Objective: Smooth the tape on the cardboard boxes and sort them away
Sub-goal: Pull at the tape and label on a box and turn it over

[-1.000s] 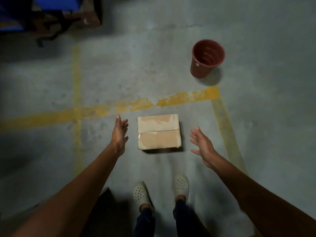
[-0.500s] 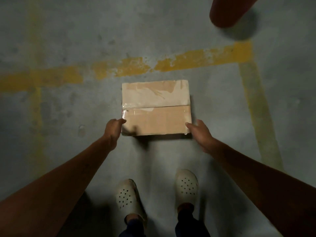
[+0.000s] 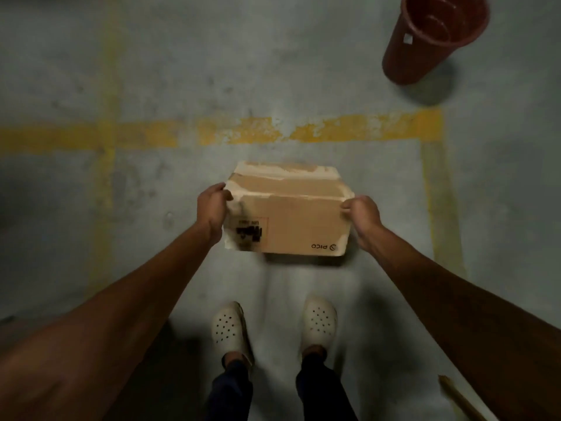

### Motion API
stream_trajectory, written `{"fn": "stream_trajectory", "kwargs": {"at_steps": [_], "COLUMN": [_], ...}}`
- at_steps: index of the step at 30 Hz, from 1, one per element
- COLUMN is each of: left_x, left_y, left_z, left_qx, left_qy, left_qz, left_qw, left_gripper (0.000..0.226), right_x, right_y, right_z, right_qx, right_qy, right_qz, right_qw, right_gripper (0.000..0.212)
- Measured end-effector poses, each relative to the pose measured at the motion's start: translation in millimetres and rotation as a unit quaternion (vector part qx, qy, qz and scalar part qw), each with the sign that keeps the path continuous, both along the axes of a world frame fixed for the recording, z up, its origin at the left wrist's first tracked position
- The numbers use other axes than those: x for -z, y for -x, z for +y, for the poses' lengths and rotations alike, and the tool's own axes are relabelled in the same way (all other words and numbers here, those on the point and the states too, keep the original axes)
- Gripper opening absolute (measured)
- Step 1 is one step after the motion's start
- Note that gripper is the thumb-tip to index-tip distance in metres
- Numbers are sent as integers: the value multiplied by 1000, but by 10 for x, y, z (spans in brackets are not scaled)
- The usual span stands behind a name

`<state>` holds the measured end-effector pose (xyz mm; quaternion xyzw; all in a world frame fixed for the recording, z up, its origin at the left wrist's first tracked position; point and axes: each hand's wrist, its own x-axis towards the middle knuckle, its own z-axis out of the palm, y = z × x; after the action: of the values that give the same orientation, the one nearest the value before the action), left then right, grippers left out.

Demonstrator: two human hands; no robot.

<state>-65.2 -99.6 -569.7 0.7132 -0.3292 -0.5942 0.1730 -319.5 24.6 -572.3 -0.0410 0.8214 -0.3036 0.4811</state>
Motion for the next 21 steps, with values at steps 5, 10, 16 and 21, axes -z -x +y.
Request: {"fn": "stream_trajectory", "kwargs": {"at_steps": [5, 10, 16, 21], "left_x": [-1241, -2292, -3512, -4789], "left_y": [11, -178, -536, -702], "left_z": [70, 260, 685, 1364], "left_qx": [-28, -82, -122, -174], "left_qy": [20, 36, 86, 192], "left_qz": [56, 81, 79, 52], "left_qw": [998, 993, 986, 964], "left_gripper": [41, 59, 60, 15], "right_x": [-983, -2439, -3790, -4772], "right_y": [15, -283, -523, -842], "right_z": [19, 105, 199, 400], "right_qx": [60, 81, 29, -33], "right_qy": [43, 110, 152, 172], "right_qz": [22, 45, 85, 129], "right_qw": [997, 990, 984, 976], "right_gripper": [27, 14, 24, 55]}}
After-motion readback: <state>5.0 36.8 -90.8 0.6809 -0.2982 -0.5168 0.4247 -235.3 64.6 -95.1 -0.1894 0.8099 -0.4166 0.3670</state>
